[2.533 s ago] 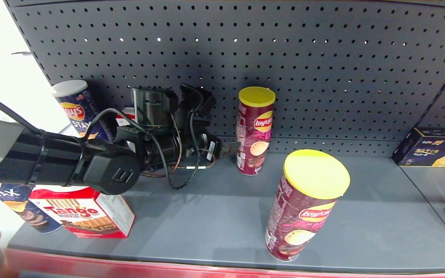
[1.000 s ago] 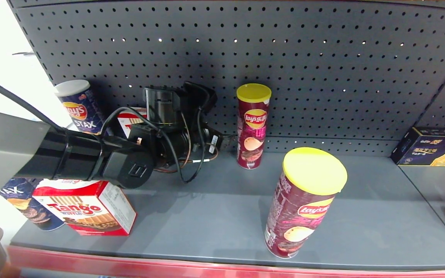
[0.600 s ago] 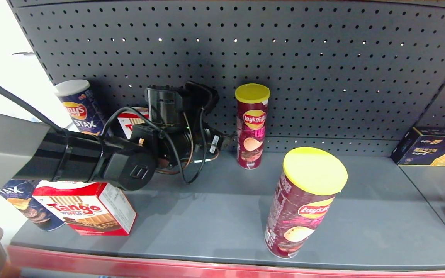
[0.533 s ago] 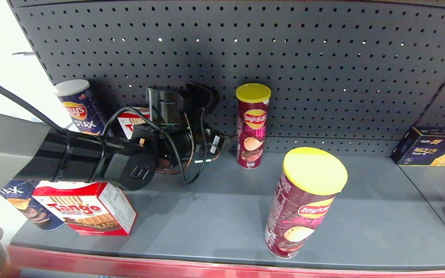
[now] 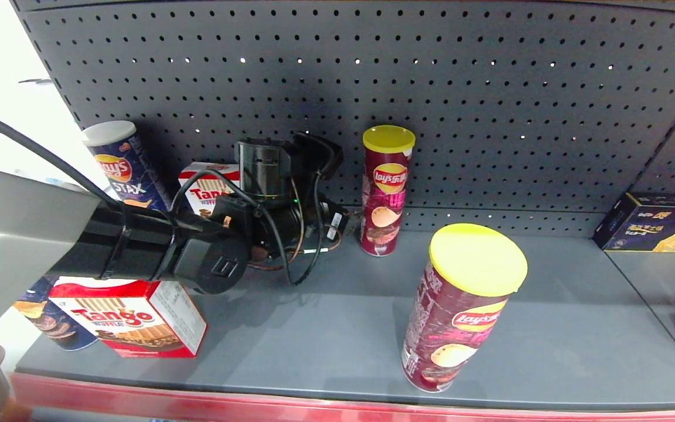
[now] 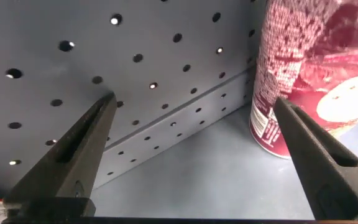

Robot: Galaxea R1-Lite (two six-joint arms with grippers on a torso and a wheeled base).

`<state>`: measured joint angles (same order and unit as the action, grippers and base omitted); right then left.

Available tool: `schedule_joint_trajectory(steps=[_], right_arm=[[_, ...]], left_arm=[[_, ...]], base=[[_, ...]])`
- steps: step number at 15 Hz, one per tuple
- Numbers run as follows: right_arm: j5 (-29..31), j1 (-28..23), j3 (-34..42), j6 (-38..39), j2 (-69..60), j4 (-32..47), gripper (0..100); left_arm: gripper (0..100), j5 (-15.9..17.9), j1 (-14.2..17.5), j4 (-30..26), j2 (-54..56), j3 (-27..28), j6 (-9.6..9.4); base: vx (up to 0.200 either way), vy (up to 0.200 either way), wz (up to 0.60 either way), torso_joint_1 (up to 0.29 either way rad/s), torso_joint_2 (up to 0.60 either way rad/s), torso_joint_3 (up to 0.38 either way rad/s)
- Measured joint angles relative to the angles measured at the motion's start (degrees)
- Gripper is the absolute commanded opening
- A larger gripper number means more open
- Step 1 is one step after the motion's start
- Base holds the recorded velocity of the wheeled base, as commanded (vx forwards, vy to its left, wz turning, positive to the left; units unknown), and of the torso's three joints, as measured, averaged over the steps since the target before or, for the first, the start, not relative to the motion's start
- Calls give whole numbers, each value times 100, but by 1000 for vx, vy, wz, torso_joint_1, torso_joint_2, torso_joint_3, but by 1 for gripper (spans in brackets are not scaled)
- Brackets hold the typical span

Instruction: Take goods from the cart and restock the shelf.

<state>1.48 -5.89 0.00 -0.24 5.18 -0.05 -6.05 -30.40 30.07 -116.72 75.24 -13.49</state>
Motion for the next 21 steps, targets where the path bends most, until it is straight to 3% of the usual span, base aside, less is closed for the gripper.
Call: schedule_joint_trajectory(steps=[11, 21], right_arm=[[0, -1, 0, 0, 0, -2, 100], [0, 0, 0, 0, 0, -2, 100]], left_arm=[[100, -29, -245, -7, -117, 9, 41], [100, -161, -149, -18, -108, 4, 39]], base=[[0, 0, 0, 0, 0, 0], [0, 0, 0, 0, 0, 0]])
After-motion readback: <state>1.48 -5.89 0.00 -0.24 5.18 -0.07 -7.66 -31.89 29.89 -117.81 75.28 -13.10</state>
